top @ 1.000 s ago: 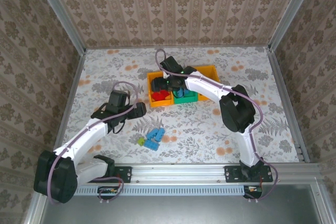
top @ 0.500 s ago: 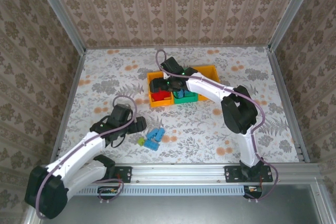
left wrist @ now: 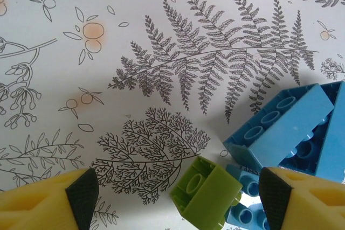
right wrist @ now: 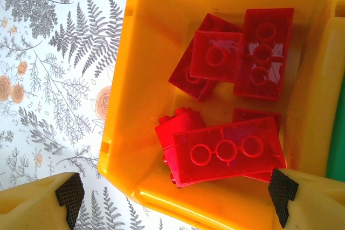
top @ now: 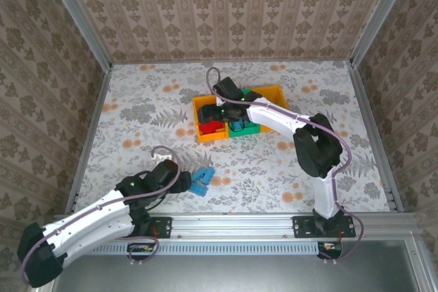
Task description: Sort the legos into containers by color
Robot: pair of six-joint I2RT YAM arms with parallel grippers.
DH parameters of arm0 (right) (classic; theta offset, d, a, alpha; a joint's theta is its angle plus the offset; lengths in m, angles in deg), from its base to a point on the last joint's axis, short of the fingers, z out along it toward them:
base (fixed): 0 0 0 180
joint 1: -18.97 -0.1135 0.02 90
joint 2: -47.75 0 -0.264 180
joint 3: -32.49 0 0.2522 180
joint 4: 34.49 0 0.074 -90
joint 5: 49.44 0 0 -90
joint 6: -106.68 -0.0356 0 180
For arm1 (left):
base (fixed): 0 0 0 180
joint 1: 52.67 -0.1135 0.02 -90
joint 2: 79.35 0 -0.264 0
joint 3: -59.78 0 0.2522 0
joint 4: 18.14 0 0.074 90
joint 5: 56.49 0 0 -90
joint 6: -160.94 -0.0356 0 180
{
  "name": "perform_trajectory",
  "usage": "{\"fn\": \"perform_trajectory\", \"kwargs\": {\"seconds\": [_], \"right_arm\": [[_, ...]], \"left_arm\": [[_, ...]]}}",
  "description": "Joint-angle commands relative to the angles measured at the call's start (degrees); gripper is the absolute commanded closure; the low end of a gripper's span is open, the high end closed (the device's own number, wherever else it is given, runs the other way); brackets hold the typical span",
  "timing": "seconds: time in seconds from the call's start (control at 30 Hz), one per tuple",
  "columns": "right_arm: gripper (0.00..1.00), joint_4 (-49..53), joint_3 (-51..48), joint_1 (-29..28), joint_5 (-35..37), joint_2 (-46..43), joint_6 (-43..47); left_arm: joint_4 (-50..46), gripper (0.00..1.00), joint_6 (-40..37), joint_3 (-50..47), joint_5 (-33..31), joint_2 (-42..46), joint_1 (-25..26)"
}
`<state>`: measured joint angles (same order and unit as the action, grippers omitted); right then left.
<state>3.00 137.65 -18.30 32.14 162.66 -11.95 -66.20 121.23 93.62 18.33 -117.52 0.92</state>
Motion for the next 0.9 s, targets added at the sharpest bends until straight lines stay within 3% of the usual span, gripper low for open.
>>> {"fn": "perform_trajectory", "kwargs": {"seconds": [0.0, 0.3, 0.53, 0.67, 0.87], "right_arm": [[0.07, 2.2, -2.5, 1.2, 0.3, -2.2, 0.0], [0.07, 1.9, -4.6, 2.4, 0.7, -3.6, -0.2], [0.07, 0.5, -4.2, 2.4, -1.0, -2.7, -1.0], [0.07, 0.8, -4.1, 2.4, -0.8, -2.5, -0.7], [0.07, 1.6, -4.0, 2.5, -0.6, -2.1, -0.6]], "left_arm": [[-0.9, 0.19, 2.1, -0.9, -6.0, 0.2, 3.3], [0.2, 0.19, 0.8, -2.0, -9.2, -0.7, 9.7], [0.9, 0.35, 1.9, -3.3, -9.1, -0.6, 10.0], [1.3, 0.35, 2.0, -3.6, -8.8, -0.7, 10.0], [2.1, 0.27, 0.6, -3.3, -7.4, -0.6, 10.1]]}}
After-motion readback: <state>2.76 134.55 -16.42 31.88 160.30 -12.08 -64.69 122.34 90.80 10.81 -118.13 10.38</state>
